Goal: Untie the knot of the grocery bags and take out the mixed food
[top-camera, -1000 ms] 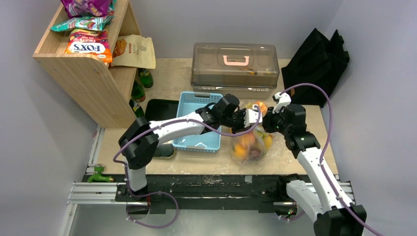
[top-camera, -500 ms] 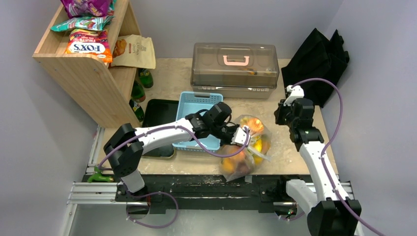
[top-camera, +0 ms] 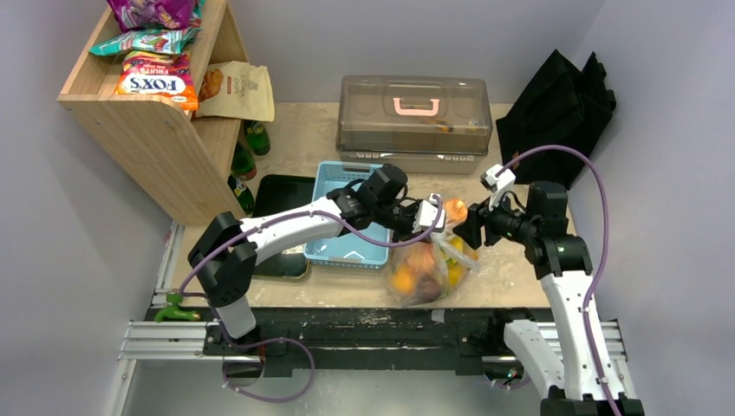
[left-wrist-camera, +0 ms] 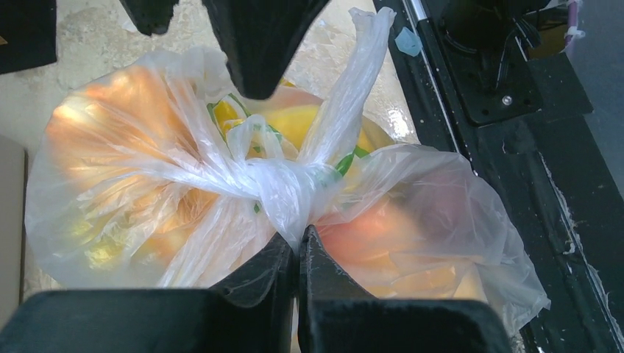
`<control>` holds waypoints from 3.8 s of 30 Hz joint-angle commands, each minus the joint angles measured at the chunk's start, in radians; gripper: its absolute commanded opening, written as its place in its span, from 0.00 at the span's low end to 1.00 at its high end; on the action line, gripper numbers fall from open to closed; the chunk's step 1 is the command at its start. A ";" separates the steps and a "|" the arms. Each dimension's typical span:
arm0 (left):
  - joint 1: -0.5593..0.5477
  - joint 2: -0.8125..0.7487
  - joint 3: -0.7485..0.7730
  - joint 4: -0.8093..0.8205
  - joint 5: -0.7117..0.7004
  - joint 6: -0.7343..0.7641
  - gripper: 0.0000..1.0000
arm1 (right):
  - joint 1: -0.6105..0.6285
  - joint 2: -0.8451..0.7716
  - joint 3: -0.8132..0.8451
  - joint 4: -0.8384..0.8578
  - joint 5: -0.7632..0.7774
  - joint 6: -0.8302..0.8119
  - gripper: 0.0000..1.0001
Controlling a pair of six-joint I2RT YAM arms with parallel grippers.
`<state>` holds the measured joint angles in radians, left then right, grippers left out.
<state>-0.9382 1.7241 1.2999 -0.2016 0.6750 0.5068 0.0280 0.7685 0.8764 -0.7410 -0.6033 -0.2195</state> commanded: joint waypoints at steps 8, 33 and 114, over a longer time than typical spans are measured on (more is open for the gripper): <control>-0.001 0.030 0.112 0.078 0.030 -0.079 0.00 | 0.066 0.088 -0.051 0.132 0.107 -0.013 0.57; -0.020 -0.007 0.049 0.042 0.096 0.086 0.00 | 0.214 0.231 -0.268 0.516 0.587 0.051 0.09; -0.035 -0.017 0.205 -0.011 -0.185 -0.546 0.56 | 0.188 -0.001 -0.073 0.417 0.399 0.293 0.00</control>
<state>-0.9585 1.6310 1.4208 -0.2234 0.5606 0.1104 0.2199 0.7887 0.7715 -0.3672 -0.1787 0.0689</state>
